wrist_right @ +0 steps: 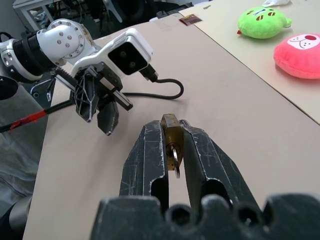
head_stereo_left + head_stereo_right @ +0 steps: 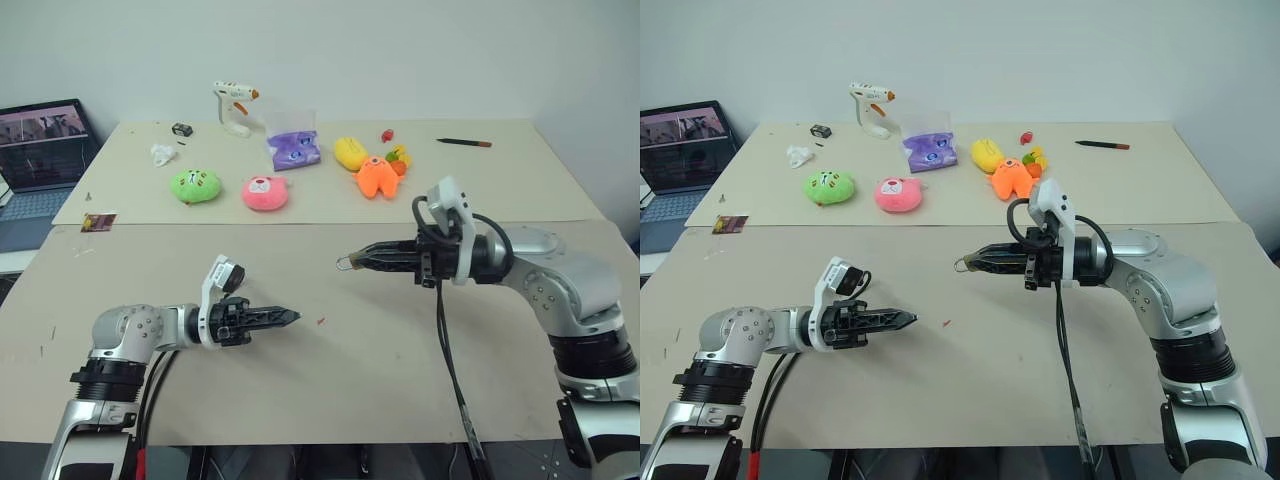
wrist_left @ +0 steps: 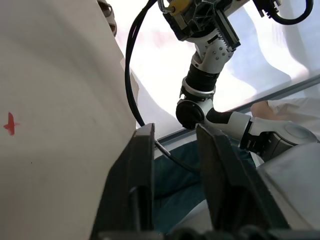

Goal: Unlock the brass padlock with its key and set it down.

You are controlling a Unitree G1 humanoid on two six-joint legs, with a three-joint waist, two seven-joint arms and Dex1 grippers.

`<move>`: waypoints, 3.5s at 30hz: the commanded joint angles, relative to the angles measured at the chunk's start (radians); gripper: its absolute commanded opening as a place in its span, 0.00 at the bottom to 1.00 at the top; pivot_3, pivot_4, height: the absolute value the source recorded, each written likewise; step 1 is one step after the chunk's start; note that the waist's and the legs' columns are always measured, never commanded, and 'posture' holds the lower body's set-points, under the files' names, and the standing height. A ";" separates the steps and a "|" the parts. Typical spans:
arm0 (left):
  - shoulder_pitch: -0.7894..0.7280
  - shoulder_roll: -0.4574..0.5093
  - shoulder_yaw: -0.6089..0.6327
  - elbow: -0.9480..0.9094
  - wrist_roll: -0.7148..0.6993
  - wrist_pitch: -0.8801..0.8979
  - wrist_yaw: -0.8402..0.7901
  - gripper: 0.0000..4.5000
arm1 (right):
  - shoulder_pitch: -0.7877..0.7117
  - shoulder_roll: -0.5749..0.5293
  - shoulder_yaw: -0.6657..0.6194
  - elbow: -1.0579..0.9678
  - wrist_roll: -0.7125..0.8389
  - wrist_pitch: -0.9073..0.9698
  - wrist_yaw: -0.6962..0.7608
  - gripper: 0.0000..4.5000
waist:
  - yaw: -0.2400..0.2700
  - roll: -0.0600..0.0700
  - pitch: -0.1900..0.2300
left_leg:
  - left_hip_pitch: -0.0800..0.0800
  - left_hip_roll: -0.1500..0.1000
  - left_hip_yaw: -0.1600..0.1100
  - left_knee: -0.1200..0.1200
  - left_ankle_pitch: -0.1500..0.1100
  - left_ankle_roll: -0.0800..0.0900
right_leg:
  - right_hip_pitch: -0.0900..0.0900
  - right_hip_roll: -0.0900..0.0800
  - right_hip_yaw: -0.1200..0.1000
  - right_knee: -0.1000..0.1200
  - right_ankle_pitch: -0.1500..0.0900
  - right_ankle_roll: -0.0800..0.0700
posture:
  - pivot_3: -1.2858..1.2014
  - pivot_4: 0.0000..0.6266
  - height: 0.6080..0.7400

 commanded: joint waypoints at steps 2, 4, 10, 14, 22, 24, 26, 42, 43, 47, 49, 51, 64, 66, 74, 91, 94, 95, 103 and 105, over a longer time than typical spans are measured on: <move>-0.040 -0.012 0.065 0.015 -0.036 0.013 0.028 0.75 | 0.014 0.015 -0.027 -0.088 0.051 0.022 -0.008 0.06 | 0.001 0.000 0.000 | 0.000 0.000 0.000 0.000 0.000 0.000 | 0.000 0.000 0.000 0.000 0.000 0.000 | 0.52 0.24 1.00; -0.054 -0.014 0.080 0.020 -0.048 0.027 0.033 0.93 | 0.019 0.020 -0.028 -0.100 0.059 0.030 -0.012 0.06 | 0.001 0.000 0.000 | -0.001 0.000 0.000 0.000 0.000 0.000 | 0.000 0.000 0.000 -0.001 0.000 0.000 | 0.52 0.24 1.00; -0.079 -0.044 0.118 0.034 -0.055 0.018 0.077 0.98 | 0.029 0.024 -0.041 -0.139 0.098 0.056 -0.030 0.06 | 0.002 0.000 0.000 | -0.001 0.000 0.000 0.000 0.000 0.000 | 0.000 0.000 -0.001 -0.002 0.000 0.000 | 0.52 0.24 1.00; -0.067 -0.060 0.120 0.004 -0.020 -0.043 0.112 0.98 | 0.034 0.020 -0.045 -0.154 0.112 0.062 -0.042 0.06 | 0.001 0.000 0.000 | -0.001 0.000 0.000 0.000 0.000 0.000 | 0.000 0.000 -0.001 -0.002 0.000 0.000 | 0.52 0.24 1.00; -0.021 -0.035 0.082 -0.102 0.276 -0.508 0.186 0.98 | 0.044 0.010 -0.071 -0.104 0.118 0.077 -0.065 0.06 | 0.005 0.000 0.000 | -0.001 0.000 0.000 0.000 0.000 0.000 | 0.000 0.000 -0.001 -0.004 0.000 0.000 | 0.52 0.24 1.00; 0.018 0.005 0.033 -0.160 0.391 -0.670 0.152 0.98 | 0.043 0.006 -0.066 -0.080 0.111 0.084 -0.063 0.06 | 0.005 0.000 0.000 | -0.002 0.000 0.000 0.000 0.000 0.000 | 0.000 0.000 -0.001 -0.004 0.000 0.000 | 0.52 0.24 1.00; 0.047 0.017 0.022 -0.204 0.434 -0.752 0.147 0.98 | 0.040 -0.001 -0.054 -0.062 0.097 0.084 -0.058 0.06 | 0.006 0.000 0.000 | -0.002 0.000 0.000 -0.001 0.000 0.000 | 0.000 0.000 -0.001 -0.004 0.000 0.000 | 0.52 0.24 1.00; 0.147 -0.021 0.087 -0.401 0.267 -0.638 0.286 0.98 | 0.070 0.026 0.037 -0.092 -0.004 -0.037 0.023 0.06 | 0.021 0.000 0.000 | -0.002 0.001 0.000 0.000 -0.001 0.001 | 0.000 0.000 -0.002 -0.005 0.000 0.000 | 0.52 0.24 1.00; 0.132 -0.030 0.106 -0.396 0.220 -0.595 0.308 0.93 | 0.076 0.023 0.033 -0.102 0.005 -0.033 0.028 0.06 | 0.022 0.000 0.000 | -0.002 0.001 0.000 0.000 -0.001 0.001 | 0.000 0.000 -0.002 -0.005 0.000 0.000 | 0.52 0.24 1.00; 0.083 -0.053 0.143 -0.388 0.071 -0.446 0.375 0.65 | 0.084 0.023 0.011 -0.146 0.055 0.007 0.019 0.06 | 0.022 0.000 0.000 | -0.002 0.001 0.000 0.000 -0.001 0.001 | 0.000 0.001 -0.002 -0.004 0.000 0.000 | 0.52 0.24 1.00; 0.063 -0.062 0.146 -0.386 -0.025 -0.344 0.402 0.52 | 0.082 0.030 -0.002 -0.160 0.082 0.026 0.006 0.06 | 0.021 0.000 0.000 | -0.002 0.001 0.000 0.000 -0.001 0.001 | 0.000 0.001 -0.002 -0.004 0.000 0.000 | 0.52 0.24 1.00; 0.054 -0.062 0.147 -0.384 -0.121 -0.240 0.432 0.35 | 0.080 0.032 -0.009 -0.167 0.093 0.035 -0.004 0.06 | 0.020 0.000 0.000 | -0.002 0.001 0.000 0.000 -0.001 0.001 | 0.000 0.001 -0.002 -0.004 0.000 0.000 | 0.52 0.24 1.00; -0.004 -0.061 0.111 -0.398 -0.397 -0.053 0.521 0.02 | 0.080 0.035 -0.032 -0.168 0.126 0.051 -0.045 0.06 | 0.018 0.000 0.000 | 0.000 0.001 0.000 0.001 0.000 0.001 | 0.001 0.001 -0.001 -0.004 0.000 0.000 | 0.52 0.24 1.00; -0.008 -0.068 0.107 -0.391 -0.388 -0.064 0.525 0.02 | 0.080 0.034 -0.034 -0.177 0.140 0.058 -0.045 0.06 | 0.019 0.000 0.000 | 0.000 0.001 0.000 0.001 0.000 0.001 | 0.001 0.001 -0.001 -0.004 0.000 0.000 | 0.52 0.24 1.00; -0.016 -0.083 0.105 -0.380 -0.384 -0.084 0.534 0.02 | 0.073 0.028 -0.053 -0.211 0.191 0.089 -0.058 0.06 | 0.020 0.000 0.000 | 0.000 0.001 0.000 0.001 0.000 0.001 | 0.001 0.001 -0.001 -0.004 0.000 0.000 | 0.52 0.24 1.00; -0.004 -0.083 0.104 -0.381 -0.382 -0.096 0.528 0.02 | 0.008 0.033 -0.118 -0.202 0.297 0.137 -0.118 0.06 | 0.022 0.000 0.000 | -0.001 0.001 0.000 0.000 0.000 0.001 | 0.001 0.001 -0.001 -0.004 0.000 0.000 | 0.52 0.24 1.00; -0.007 -0.086 0.105 -0.377 -0.382 -0.100 0.530 0.02 | 0.010 0.024 -0.125 -0.214 0.326 0.152 -0.114 0.06 | 0.022 0.000 0.000 | -0.001 0.001 0.000 0.000 0.000 0.001 | 0.001 0.001 -0.001 -0.004 0.000 0.000 | 0.52 0.24 1.00; -0.009 -0.086 0.105 -0.375 -0.383 -0.101 0.530 0.02 | 0.013 0.020 -0.125 -0.220 0.334 0.158 -0.111 0.06 | 0.022 0.000 0.000 | -0.001 0.001 0.000 0.000 0.000 0.001 | 0.001 0.001 -0.001 -0.004 0.000 0.000 | 0.52 0.24 1.00; -0.015 -0.084 0.101 -0.367 -0.378 -0.108 0.530 0.02 | 0.042 -0.016 -0.132 -0.267 0.393 0.167 -0.096 0.06 | 0.023 0.000 0.000 | -0.001 0.001 0.000 0.000 0.000 0.001 | 0.001 0.001 -0.001 -0.004 0.000 0.000 | 0.52 0.24 1.00; -0.016 -0.087 0.098 -0.366 -0.375 -0.110 0.531 0.02 | 0.041 -0.017 -0.134 -0.268 0.395 0.160 -0.100 0.06 | 0.022 0.000 0.000 | -0.001 0.001 0.000 0.001 0.000 0.001 | 0.002 0.001 -0.001 -0.004 0.000 0.000 | 0.52 0.24 1.00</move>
